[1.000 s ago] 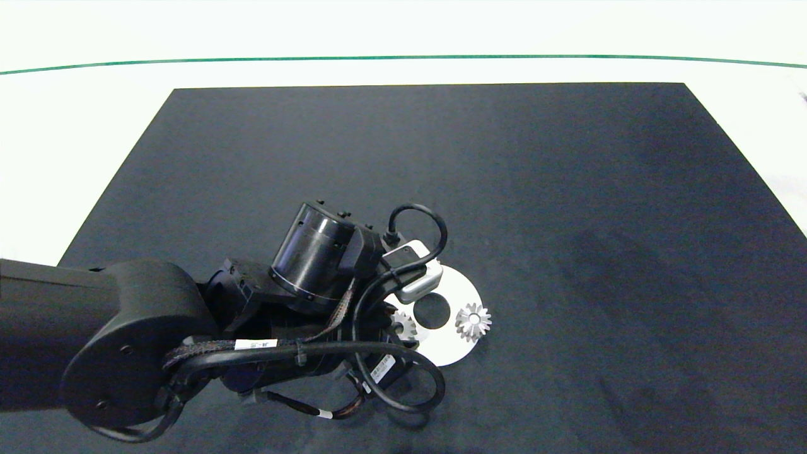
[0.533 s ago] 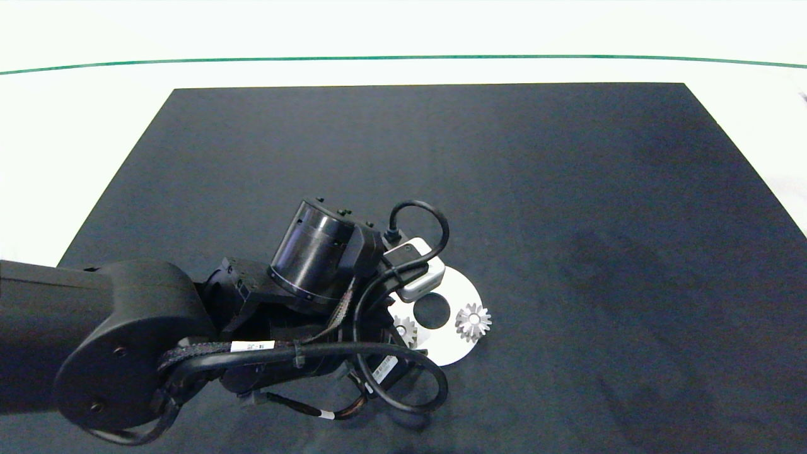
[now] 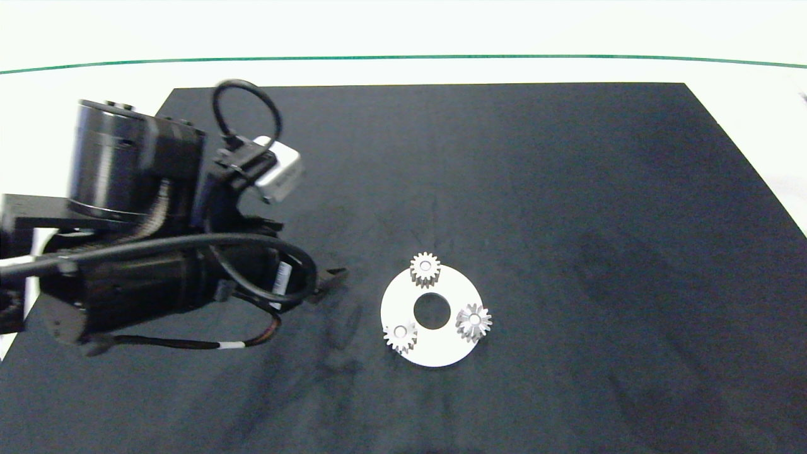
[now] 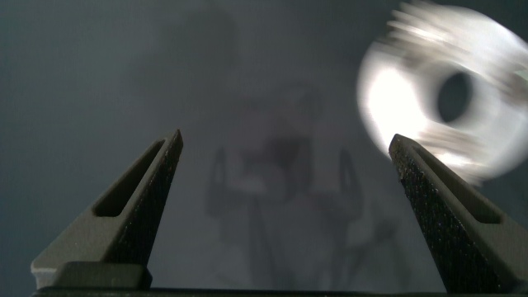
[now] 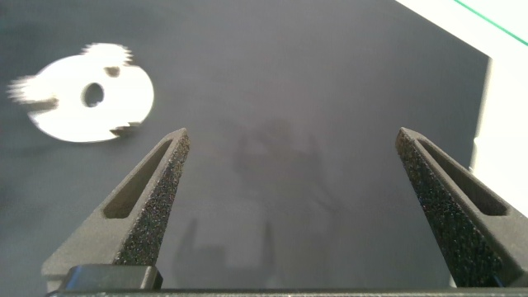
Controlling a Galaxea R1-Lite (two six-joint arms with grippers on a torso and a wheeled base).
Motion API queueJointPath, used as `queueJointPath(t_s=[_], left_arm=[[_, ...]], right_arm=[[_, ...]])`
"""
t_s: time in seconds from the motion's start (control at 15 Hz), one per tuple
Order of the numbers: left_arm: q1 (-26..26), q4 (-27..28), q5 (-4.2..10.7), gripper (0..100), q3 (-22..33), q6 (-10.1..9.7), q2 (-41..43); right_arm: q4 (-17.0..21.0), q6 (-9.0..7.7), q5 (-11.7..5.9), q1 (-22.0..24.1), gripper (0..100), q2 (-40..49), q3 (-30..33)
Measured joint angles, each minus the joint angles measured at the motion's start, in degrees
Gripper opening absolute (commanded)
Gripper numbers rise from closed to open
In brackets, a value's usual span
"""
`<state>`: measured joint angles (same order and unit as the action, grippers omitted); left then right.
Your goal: Install three planetary gears onto the carrier pins
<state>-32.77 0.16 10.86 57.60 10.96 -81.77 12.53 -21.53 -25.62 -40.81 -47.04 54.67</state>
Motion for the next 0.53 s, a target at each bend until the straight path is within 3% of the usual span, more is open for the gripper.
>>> queueJointPath(t_s=[0.13,0.27,0.53], left_arm=[[8.52,-0.13,1.29,100,-2.97,-0.99,7.83],[16.57,-0.06,1.82,100,-6.67,-1.89,16.76],[24.61,0.44,2.23,100,-13.81,-2.89,34.67]], right_arm=[[-0.16,0.09,-3.28,4.29,100,0.6,-1.78],[-2.97,-0.11,-6.42,10.56,100,1.6,-6.17],[-12.75,-0.02,-7.62,23.78,100,9.64,-17.85]])
